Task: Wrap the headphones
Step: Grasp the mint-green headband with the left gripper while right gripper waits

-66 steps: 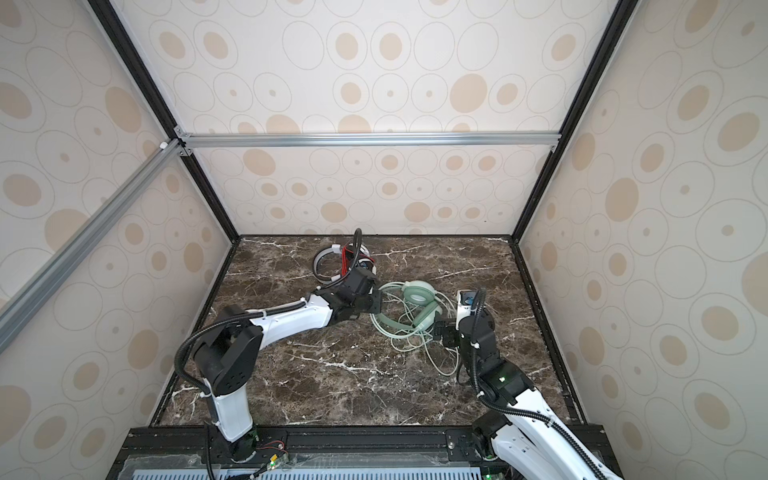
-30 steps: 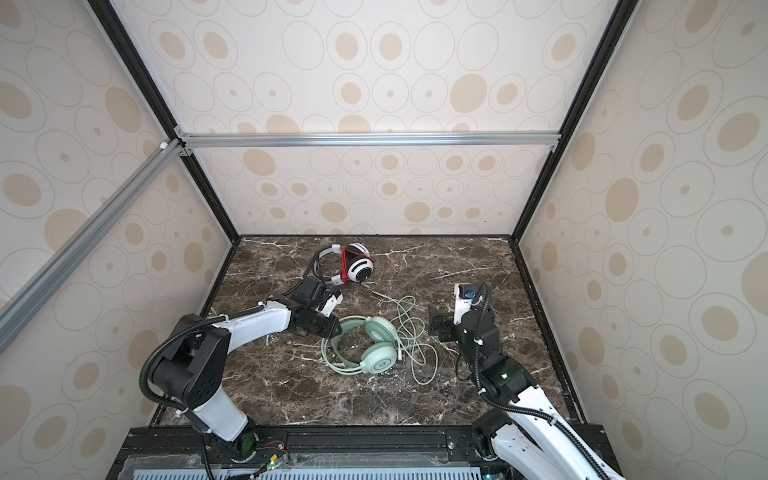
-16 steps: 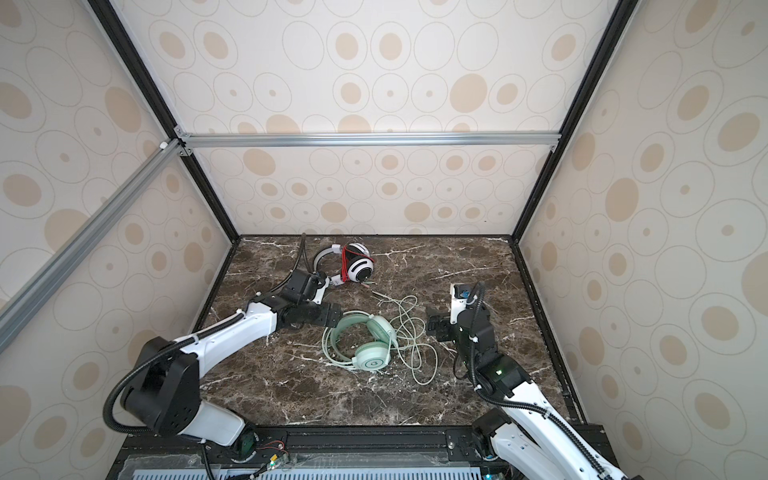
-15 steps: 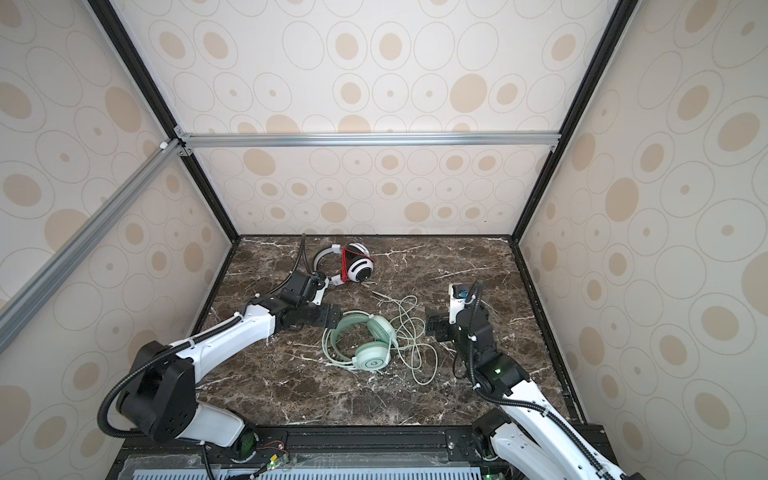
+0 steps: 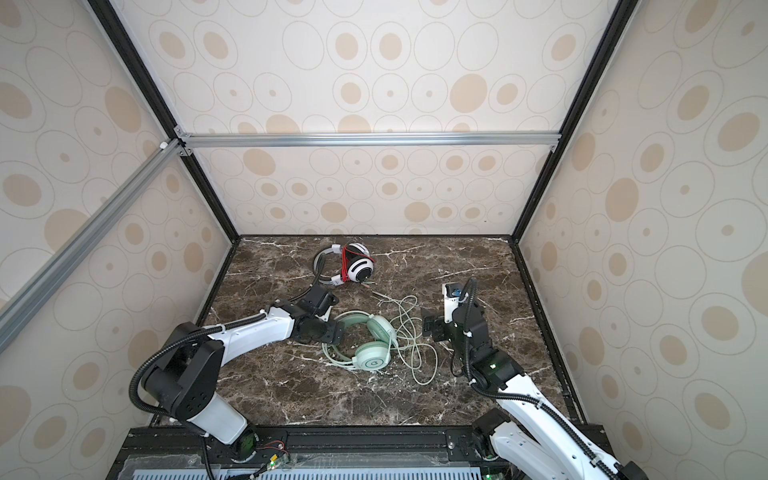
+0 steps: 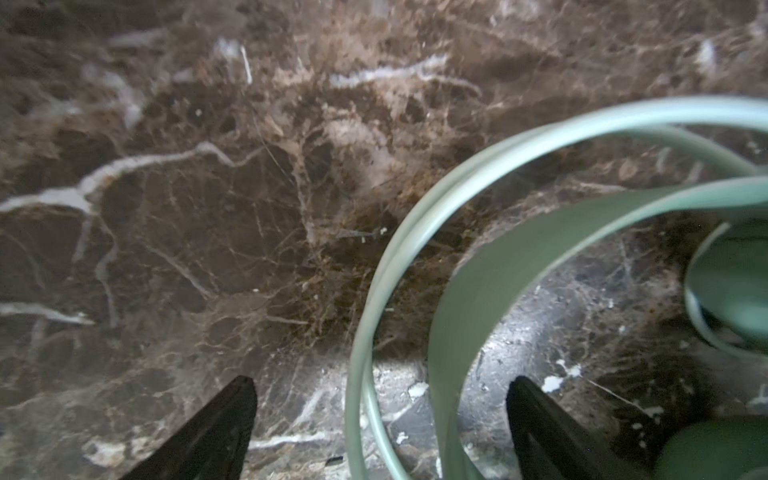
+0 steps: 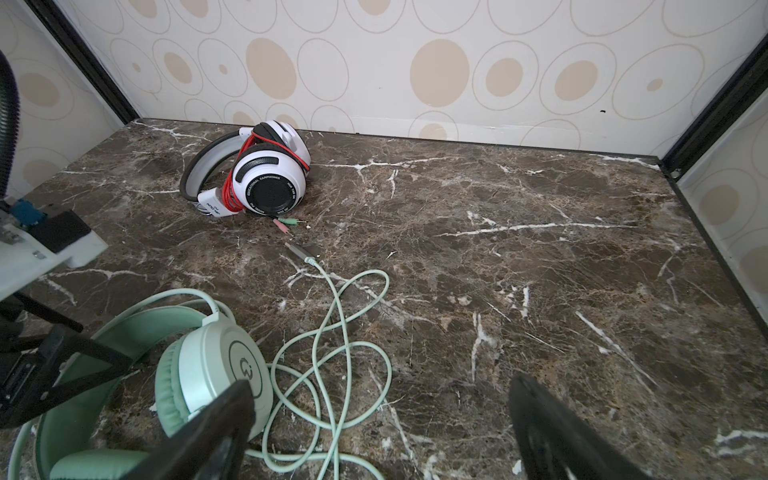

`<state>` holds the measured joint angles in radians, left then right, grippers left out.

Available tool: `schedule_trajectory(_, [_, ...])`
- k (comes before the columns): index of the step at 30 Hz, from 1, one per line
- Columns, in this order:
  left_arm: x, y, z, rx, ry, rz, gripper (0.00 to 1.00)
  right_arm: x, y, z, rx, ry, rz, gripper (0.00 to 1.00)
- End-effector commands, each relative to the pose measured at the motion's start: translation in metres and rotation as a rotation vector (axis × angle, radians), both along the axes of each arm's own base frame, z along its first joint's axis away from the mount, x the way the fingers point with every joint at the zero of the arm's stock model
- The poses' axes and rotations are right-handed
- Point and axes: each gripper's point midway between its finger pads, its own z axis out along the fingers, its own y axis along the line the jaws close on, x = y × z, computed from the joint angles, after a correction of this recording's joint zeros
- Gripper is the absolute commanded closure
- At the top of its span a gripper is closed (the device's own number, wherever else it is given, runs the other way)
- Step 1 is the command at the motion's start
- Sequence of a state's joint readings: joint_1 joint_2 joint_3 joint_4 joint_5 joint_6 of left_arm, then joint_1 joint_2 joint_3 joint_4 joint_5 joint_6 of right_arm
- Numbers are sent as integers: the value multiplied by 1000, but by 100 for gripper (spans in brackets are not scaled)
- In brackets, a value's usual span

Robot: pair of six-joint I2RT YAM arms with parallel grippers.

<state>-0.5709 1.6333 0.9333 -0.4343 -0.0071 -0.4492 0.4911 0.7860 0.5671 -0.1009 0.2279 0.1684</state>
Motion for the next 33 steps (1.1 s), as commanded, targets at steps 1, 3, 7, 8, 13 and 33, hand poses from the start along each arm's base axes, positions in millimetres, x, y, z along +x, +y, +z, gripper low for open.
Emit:
schedule_trajectory(1, [2, 2, 0, 43, -14, 3, 15, 2, -2, 9, -1, -29, -5, 2])
schedule_trajectory(3, [1, 5, -6, 62, -8, 7, 22, 3, -2, 9, -2, -28, -4, 2])
schedule_trajectory(7, [2, 8, -14, 84, -6, 13, 42, 4, 0, 8, -3, -25, 0, 2])
schedule_trajectory(8, [3, 8, -15, 87, -9, 13, 45, 5, 0, 7, -4, -22, 1, 2])
schedule_trajectory(13, [7, 9, -19, 95, -20, 20, 57, 4, 1, 5, -9, -15, 3, 2])
schedule_trajectory(33, [14, 9, -37, 89, -8, 19, 63, -1, -10, 5, -8, -29, -36, 2])
